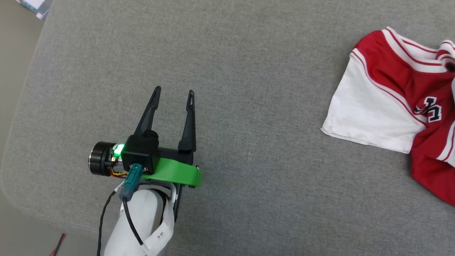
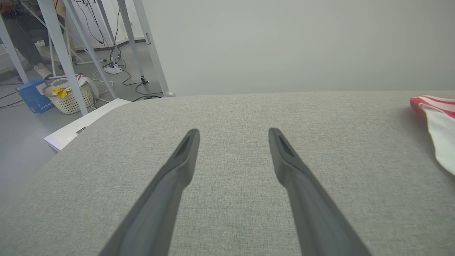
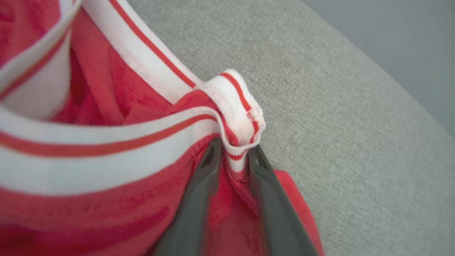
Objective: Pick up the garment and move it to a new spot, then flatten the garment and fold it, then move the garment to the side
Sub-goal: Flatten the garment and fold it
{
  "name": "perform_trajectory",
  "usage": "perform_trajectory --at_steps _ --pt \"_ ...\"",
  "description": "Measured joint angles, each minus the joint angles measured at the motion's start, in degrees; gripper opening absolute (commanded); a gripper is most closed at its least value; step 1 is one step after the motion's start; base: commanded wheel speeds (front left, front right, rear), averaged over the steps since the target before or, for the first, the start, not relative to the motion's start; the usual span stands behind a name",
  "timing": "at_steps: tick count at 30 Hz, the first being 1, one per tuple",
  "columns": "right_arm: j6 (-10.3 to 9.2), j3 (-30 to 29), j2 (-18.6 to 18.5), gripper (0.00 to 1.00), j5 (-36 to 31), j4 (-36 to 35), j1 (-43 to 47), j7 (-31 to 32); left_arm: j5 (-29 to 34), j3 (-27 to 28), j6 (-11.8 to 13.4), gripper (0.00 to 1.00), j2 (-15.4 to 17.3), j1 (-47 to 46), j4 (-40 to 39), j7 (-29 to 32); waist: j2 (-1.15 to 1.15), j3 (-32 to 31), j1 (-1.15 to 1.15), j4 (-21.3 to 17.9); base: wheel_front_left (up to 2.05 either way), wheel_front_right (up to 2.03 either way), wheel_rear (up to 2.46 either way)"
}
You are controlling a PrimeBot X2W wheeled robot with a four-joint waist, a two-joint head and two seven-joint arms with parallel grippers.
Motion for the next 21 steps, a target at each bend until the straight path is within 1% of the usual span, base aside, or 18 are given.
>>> perform_trajectory --at_steps 4,6,9,10,15,18,21 --pt "0.07 0.0 0.5 1.00 0.4 -1.0 2.0 -9.0 0.5 1.2 -0.1 1.00 0.1 0.4 0.3 0.0 0.00 -1.9 0.00 -1.0 0.00 0.00 0.00" --pt "0.07 -1.5 0.7 1.00 0.1 -1.6 3.2 -13.3 0.6 1.8 -0.3 1.00 0.3 0.9 0.2 0.0 0.00 -2.8 0.00 -1.8 0.00 0.00 0.00" --pt "0.07 -5.4 1.9 1.00 -1.2 -2.8 5.8 -19.5 0.8 2.8 -0.7 1.00 0.9 1.1 0.0 0.0 0.00 -4.2 0.00 -3.3 0.00 0.00 0.00" --pt "0.05 -7.2 2.9 1.00 -1.6 -3.4 7.0 -21.6 0.9 3.2 -1.0 1.00 1.1 1.1 -0.1 0.0 0.00 -4.7 0.00 -3.9 0.00 0.00 0.00" --pt "0.07 -16.1 7.5 1.00 -5.4 -7.2 13.7 -28.2 0.9 4.6 -2.6 1.00 2.2 0.5 -0.5 0.0 0.00 -6.8 0.00 -6.6 0.00 0.00 0.00" --pt "0.05 -22.1 10.9 1.00 -8.8 -10.6 18.2 -31.3 0.2 5.4 -4.2 1.00 2.6 -1.7 -0.4 0.0 0.00 -8.1 0.00 -8.1 0.00 0.00 0.00" --pt "0.05 -27.7 15.2 1.00 -12.7 -15.7 24.0 -32.9 -0.7 5.0 -6.6 1.00 3.8 -5.3 1.2 0.0 0.00 -9.3 0.00 -9.7 0.00 0.00 0.00"
